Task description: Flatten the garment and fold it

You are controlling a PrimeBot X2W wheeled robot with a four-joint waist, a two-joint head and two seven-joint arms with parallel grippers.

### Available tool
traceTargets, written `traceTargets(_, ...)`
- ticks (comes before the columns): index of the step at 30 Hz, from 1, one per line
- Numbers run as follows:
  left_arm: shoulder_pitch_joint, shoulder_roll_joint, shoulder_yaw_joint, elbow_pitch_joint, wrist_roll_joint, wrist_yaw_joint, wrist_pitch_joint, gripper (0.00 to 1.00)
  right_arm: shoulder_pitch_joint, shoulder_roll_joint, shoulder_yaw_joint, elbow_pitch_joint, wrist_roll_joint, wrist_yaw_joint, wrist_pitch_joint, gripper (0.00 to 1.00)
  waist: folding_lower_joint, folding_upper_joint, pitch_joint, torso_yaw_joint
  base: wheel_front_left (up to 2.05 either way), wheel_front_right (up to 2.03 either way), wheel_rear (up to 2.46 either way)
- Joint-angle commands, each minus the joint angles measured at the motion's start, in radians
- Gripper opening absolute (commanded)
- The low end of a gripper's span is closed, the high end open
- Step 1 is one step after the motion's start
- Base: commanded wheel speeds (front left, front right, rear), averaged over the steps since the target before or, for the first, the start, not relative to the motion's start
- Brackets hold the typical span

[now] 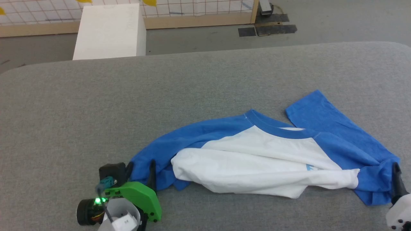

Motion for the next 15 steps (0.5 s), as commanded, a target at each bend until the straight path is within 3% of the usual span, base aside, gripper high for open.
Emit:
traceTargets(1, -0.017, 0.017, -0.003, 0.007, 0.012, 0.017, 0.047, 1.0, -0.009, 0.0, 0.015, 0.001, 0.009, -0.002, -0.013, 1.0, 0.0, 0.0, -0.005, -0.014, 0.0, 0.0, 0.0)
traceTargets(5, -0.021, 0.036, -0.014, 0.014, 0.026, 0.066, 0.241, 1.0, -0.001, 0.0, 0.067, 0.018, 0.027, -0.002, -0.025, 1.0, 0.0, 0.0, -0.009, -0.02, 0.0, 0.0, 0.0)
traceTargets(6, -0.02, 0.04, -0.016, 0.013, 0.025, 0.071, 0.273, 0.43, 0.0, 0.0, 0.075, 0.022, 0.032, -0.002, -0.025, 1.0, 0.0, 0.0, -0.009, -0.021, 0.0, 0.0, 0.0)
traceTargets(7, -0.017, 0.047, -0.023, 0.011, 0.027, 0.071, 0.314, 0.0, 0.001, 0.0, 0.089, 0.026, 0.035, -0.002, -0.024, 1.0, 0.0, 0.0, -0.009, -0.02, 0.0, 0.0, 0.0)
traceTargets(11, 0.0, 0.068, -0.025, -0.017, 0.016, 0.069, 0.39, 0.0, 0.001, 0.0, 0.13, 0.034, 0.047, -0.002, -0.028, 1.0, 0.0, 0.0, -0.01, -0.011, 0.0, 0.0, 0.0)
traceTargets(15, 0.035, 0.09, 0.027, -0.051, -0.005, 0.098, 0.377, 0.0, -0.006, 0.0, 0.159, 0.028, 0.047, -0.002, -0.04, 1.0, 0.0, 0.0, -0.011, 0.008, 0.0, 0.0, 0.0)
